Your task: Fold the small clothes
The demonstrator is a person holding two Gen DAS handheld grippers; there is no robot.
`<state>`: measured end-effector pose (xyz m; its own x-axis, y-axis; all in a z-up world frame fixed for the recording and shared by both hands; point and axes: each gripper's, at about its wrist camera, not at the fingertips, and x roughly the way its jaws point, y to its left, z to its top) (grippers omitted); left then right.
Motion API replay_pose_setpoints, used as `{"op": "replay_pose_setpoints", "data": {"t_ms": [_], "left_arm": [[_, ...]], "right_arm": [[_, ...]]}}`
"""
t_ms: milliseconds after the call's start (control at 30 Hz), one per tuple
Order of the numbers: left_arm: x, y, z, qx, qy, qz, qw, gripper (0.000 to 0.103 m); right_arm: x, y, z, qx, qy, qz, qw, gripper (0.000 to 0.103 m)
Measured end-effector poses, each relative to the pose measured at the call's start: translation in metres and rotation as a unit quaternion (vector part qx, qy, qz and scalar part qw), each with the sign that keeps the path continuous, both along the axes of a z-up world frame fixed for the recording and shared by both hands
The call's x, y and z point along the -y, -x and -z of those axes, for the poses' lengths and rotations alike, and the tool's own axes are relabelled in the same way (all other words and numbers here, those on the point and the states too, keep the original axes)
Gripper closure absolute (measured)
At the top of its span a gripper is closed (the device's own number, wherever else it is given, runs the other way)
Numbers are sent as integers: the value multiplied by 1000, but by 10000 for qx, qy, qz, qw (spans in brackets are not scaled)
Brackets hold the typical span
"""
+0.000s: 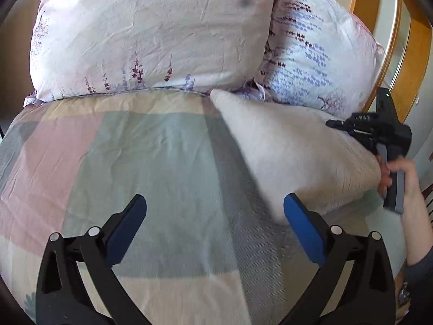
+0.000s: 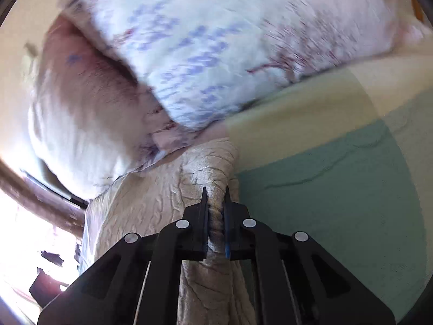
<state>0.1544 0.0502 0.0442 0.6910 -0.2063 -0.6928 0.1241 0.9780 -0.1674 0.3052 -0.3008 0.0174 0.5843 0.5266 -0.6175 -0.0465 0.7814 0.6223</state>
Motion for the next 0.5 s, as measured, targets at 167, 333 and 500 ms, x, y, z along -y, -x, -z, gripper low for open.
{"op": "replay_pose_setpoints", "data": {"t_ms": [167,333,500], "left_arm": [[8,15,7,10,-394,136,9991,2],[24,28,12,36,-726,159,9972,2],[39,29,16,-175,-524,229,9982,2]], "right_arm": [[8,38,-29,376,207,81,9990,73],[-13,121,-66,1222,-36,-1045,9870,53],[-49,110,-6,285,861,-1213,9885,49]]}}
